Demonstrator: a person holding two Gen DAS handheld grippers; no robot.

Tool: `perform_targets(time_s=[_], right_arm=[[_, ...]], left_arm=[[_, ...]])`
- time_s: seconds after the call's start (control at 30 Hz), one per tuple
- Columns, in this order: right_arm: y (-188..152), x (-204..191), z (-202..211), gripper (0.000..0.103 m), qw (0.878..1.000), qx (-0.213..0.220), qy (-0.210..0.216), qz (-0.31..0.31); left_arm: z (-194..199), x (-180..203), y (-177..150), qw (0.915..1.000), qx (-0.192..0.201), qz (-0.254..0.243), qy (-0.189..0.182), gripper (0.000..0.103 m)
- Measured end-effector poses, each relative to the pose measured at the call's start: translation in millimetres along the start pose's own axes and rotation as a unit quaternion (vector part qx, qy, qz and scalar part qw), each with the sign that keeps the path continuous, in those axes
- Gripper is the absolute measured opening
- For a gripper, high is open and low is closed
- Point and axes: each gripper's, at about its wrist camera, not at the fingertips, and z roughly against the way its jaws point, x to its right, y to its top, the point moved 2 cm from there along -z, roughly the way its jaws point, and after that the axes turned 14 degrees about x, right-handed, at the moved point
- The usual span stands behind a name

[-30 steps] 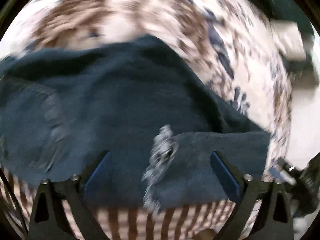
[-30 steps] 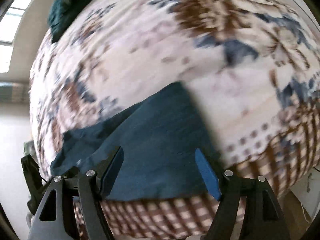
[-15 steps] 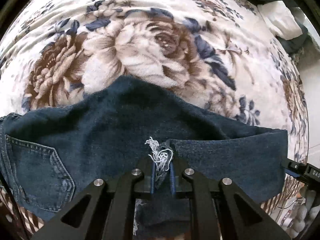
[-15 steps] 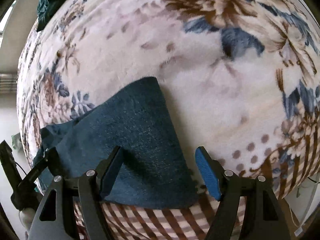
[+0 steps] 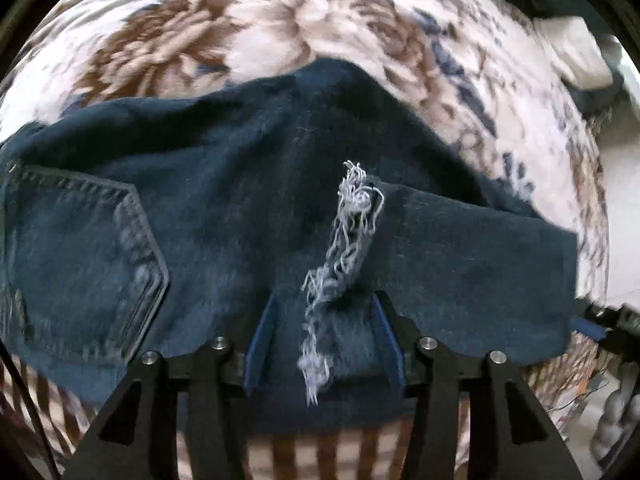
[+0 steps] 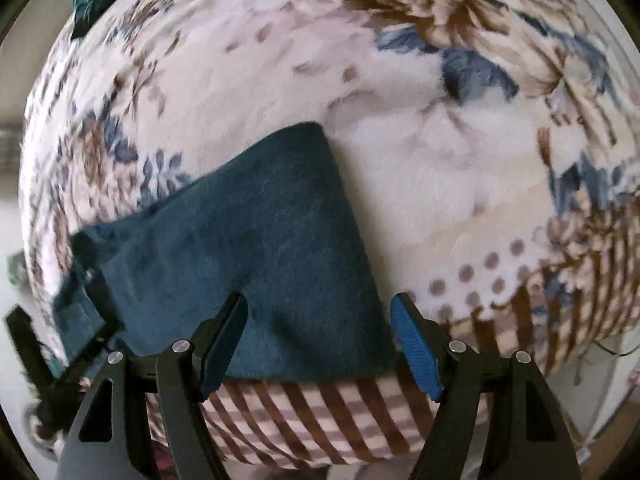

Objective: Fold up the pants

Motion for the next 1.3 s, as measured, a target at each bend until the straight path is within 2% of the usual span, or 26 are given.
perform_targets(time_s=[0.1,0.13,0.17,0.2,0.3,0.37,0.4,0.5,0.53,0.6,0.63,0.7,0.73,0.77,0.83,0.93,0.97,1.03,1.07,1.1,1.17,1.3], right_arm=[[-9.4,-28.1,6.5,0.076,0.999,0.001,-0.016,0.036],[-12.3,-39.7,8.1,0.076,0.999,0.001,-0.017,0.047],[-16.0,-54.3,9.3,0.076,0.998,0.000,-0.017,0.059],[-18.6,-66.4,9.6,0.076,0.997,-0.002,-0.017,0.070],[-26.5,-108.0,4.0,0.076,0.994,-0.007,-0.016,0.103],[-28.7,-135.3,-5.5,0.076,0.993,-0.016,-0.010,0.112],[-29.3,-145.2,-8.6,0.076,0.993,-0.021,-0.008,0.113],[-29.7,-180.6,-22.8,0.076,0.992,-0.033,-0.006,0.119],[-28.5,-194.9,-27.1,0.076,0.991,-0.034,-0.007,0.126],[-26.7,-212.2,-31.4,0.076,0.990,-0.034,-0.009,0.140],[-26.0,-223.7,-33.0,0.076,0.987,-0.030,-0.013,0.154],[-25.2,-240.3,-38.5,0.076,0.984,-0.027,-0.020,0.175],[-25.6,-248.0,-40.9,0.076,0.982,-0.027,-0.024,0.184],[-27.0,-253.9,-42.0,0.076,0.982,-0.028,-0.026,0.186],[-25.8,-264.2,-48.3,0.076,0.982,-0.030,-0.031,0.184],[-25.6,-268.5,-51.4,0.076,0.985,-0.036,-0.030,0.167],[-26.2,-270.2,-52.4,0.076,0.986,-0.037,-0.030,0.160],[-27.3,-269.6,-52.7,0.076,0.987,-0.038,-0.030,0.154],[-27.7,-261.1,-48.2,0.076,0.987,-0.038,-0.032,0.153],[-28.7,-261.6,-48.1,0.076,0.987,-0.036,-0.035,0.153],[-31.4,-258.5,-45.0,0.076,0.987,-0.033,-0.040,0.154],[-33.1,-247.6,-36.0,0.076,0.986,-0.023,-0.049,0.156]], left_arm=[[32.4,-17.2,-5.3,0.9970,0.026,0.069,-0.023,0.047],[43.4,-24.7,-6.4,0.9950,0.037,0.090,-0.021,0.065],[55.1,-37.0,-10.3,0.9919,0.050,0.116,-0.017,0.093],[64.6,-49.6,-13.0,0.9872,0.065,0.145,-0.014,0.103],[86.2,-97.7,-24.8,0.9661,0.110,0.233,-0.001,0.103],[88.6,-128.8,-34.7,0.9474,0.133,0.290,0.023,0.103],[93.3,-149.6,-41.3,0.9328,0.147,0.328,0.030,0.103],[98.0,-201.0,-59.5,0.8766,0.190,0.440,0.047,0.103],[95.3,-214.6,-62.1,0.8642,0.199,0.460,0.050,0.102],[86.4,-237.3,-64.2,0.8468,0.204,0.489,0.053,0.096],[82.9,-243.8,-64.2,0.8412,0.209,0.496,0.050,0.089],[71.7,-249.9,-57.4,0.8402,0.213,0.496,0.050,0.071],[68.3,-255.3,-54.5,0.8410,0.216,0.494,0.044,0.058],[63.4,-258.9,-50.6,0.8438,0.213,0.491,0.044,0.056],[52.1,-263.3,-45.8,0.8432,0.206,0.495,0.038,0.059],[40.7,-273.0,-45.6,0.8324,0.199,0.517,0.014,0.067],[41.5,-274.0,-45.4,0.8315,0.198,0.519,0.011,0.068],[47.0,-273.3,-46.1,0.8336,0.201,0.514,0.011,0.067],[49.0,-272.1,-46.3,0.8332,0.206,0.513,0.012,0.059],[50.2,-270.4,-44.7,0.8352,0.211,0.508,0.016,0.053],[56.4,-264.9,-40.6,0.8465,0.221,0.484,0.027,0.034],[79.4,-244.2,-27.4,0.8740,0.246,0.415,0.057,0.027]])
